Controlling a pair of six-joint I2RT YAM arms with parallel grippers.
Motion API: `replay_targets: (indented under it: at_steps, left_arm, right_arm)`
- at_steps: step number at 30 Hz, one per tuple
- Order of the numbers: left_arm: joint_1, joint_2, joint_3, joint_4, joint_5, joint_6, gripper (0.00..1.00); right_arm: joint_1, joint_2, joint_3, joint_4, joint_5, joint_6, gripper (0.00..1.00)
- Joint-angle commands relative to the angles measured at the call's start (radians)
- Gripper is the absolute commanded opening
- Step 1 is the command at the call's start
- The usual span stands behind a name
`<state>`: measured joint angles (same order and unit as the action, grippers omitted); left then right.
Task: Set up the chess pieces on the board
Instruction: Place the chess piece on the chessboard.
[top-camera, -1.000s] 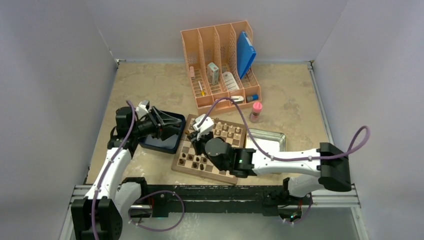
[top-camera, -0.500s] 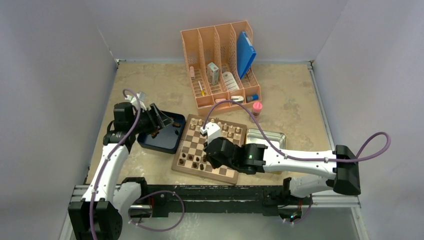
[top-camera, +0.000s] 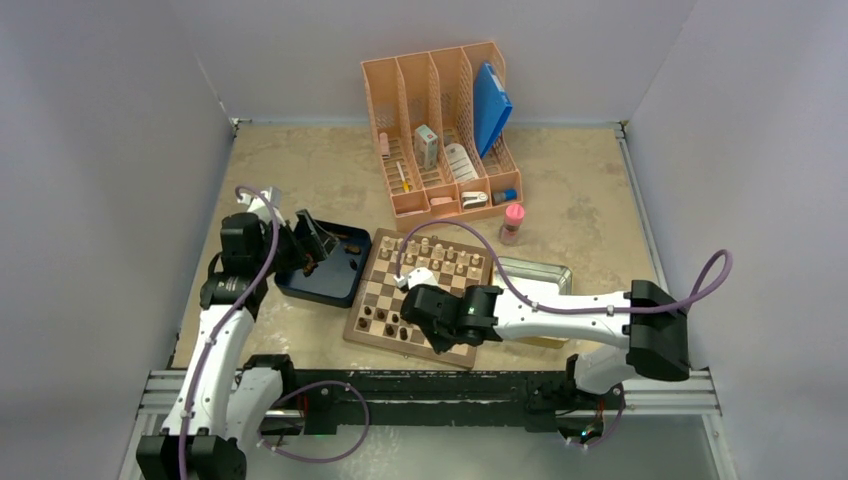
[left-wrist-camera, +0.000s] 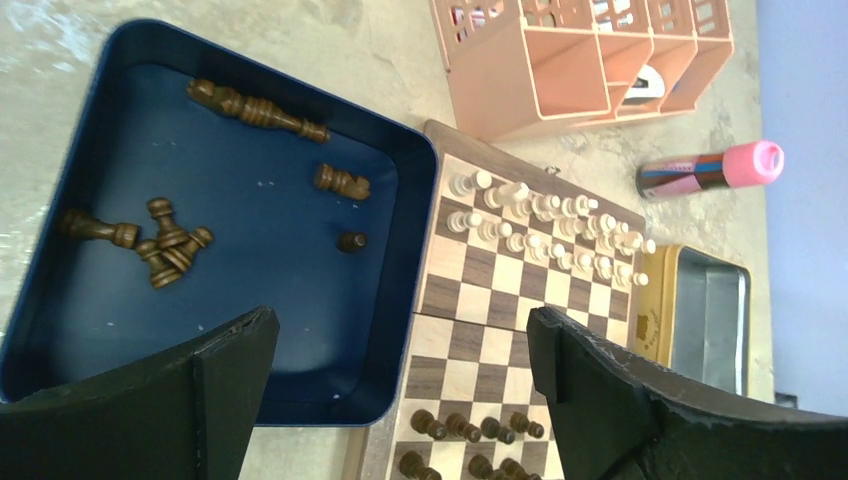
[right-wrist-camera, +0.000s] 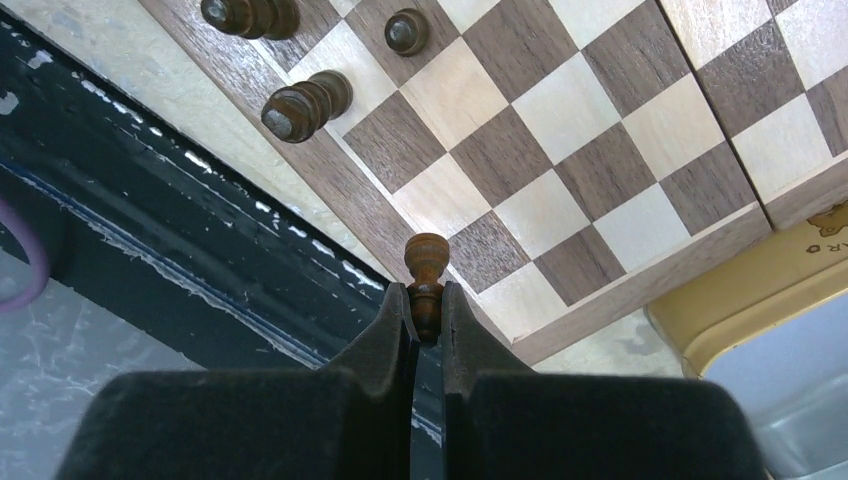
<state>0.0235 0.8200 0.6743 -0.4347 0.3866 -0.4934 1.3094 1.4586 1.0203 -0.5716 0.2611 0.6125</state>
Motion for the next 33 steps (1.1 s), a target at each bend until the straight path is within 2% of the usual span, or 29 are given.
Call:
replay_targets:
  at_steps: [1, 14, 33]
  left_arm:
    - [-0.014, -0.037, 0.007, 0.011, -0.100, 0.017, 0.98]
    - [-0.048, -0.057, 0.011, -0.031, -0.283, -0.050, 1.00]
    - [-0.069, -0.064, 0.016, -0.035, -0.275, -0.043, 1.00]
  right_arm:
    - [-0.010, 0.011, 0.090, -0.070, -0.020, 0.000, 0.00]
    - [-0.012, 0.124, 0.129, -0.083, -0.013, -0.013, 0.02]
    - [-0.013, 0.215, 0.158, -0.123, 0.026, -0.022, 0.06]
